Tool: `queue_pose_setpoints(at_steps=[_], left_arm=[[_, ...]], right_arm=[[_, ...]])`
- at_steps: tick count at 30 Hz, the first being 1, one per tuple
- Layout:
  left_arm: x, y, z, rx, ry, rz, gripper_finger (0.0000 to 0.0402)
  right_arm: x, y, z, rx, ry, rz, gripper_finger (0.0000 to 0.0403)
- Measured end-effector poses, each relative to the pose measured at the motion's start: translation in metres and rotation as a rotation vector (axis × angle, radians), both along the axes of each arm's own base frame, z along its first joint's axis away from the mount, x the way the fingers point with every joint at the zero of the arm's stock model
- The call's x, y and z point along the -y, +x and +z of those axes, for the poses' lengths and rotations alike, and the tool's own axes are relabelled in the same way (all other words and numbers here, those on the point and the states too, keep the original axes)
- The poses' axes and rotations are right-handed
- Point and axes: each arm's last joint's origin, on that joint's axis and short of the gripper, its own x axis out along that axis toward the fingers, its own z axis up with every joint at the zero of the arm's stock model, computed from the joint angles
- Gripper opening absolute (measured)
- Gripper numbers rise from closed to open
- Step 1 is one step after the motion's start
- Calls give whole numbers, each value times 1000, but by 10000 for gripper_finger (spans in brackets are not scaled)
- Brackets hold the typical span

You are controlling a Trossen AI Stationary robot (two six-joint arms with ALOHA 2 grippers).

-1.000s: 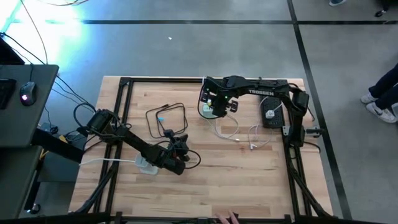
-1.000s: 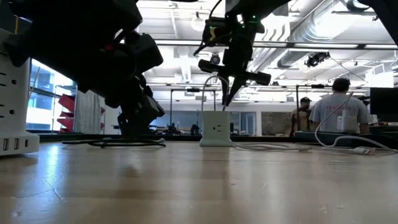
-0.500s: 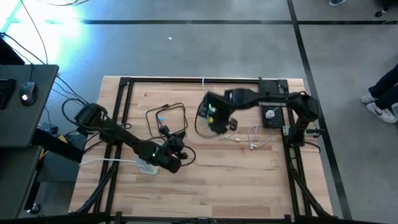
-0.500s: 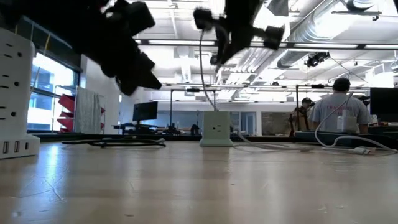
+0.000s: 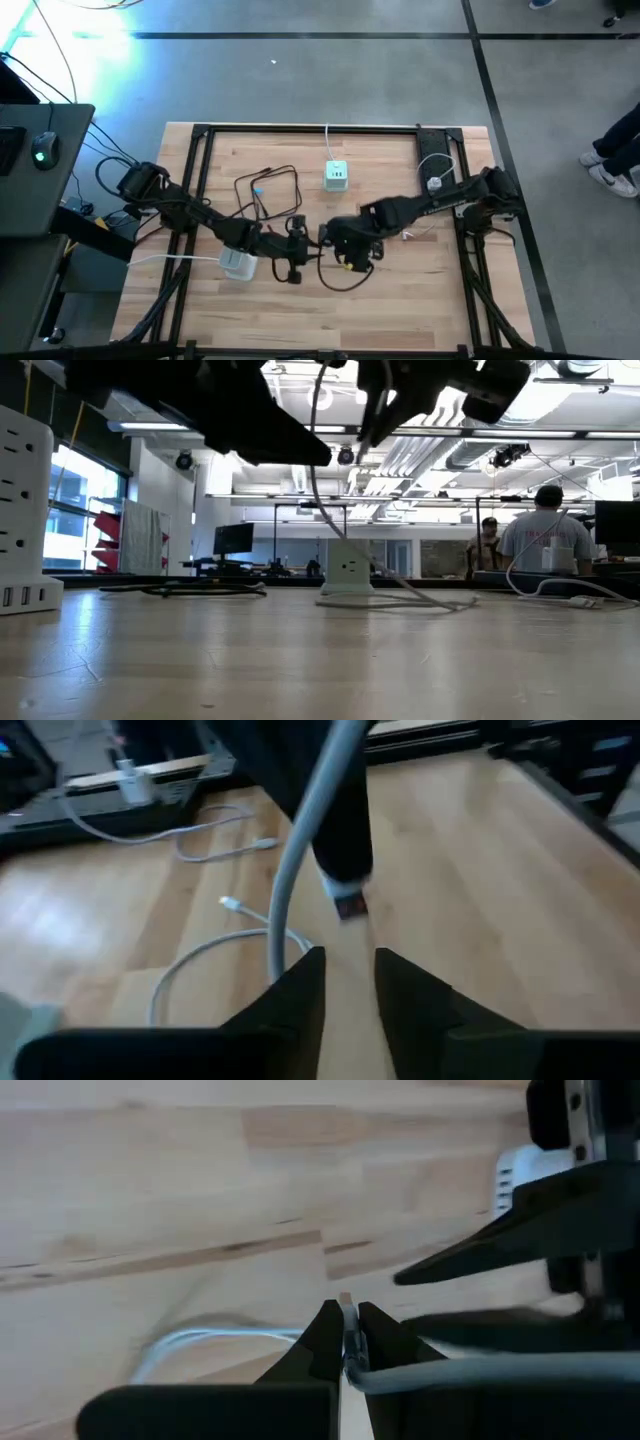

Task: Insert USB
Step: Insert the white charger cable into the light green outlet extension

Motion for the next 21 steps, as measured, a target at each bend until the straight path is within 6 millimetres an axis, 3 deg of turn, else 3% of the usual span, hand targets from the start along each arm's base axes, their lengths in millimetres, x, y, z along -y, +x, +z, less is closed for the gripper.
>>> queue_pose_setpoints(at_steps=[4, 11, 21], left_arm=[[-3, 2, -1, -3, -36, -29, 119], [-5, 5, -4, 10, -47, -16, 158], [-9, 7, -2, 25, -95, 21, 117]], right_arm=[[-7, 2, 2, 62, -24, -11, 0], [-3, 6, 1, 76, -13, -42, 0], [0, 5, -1, 46, -23, -47, 0]])
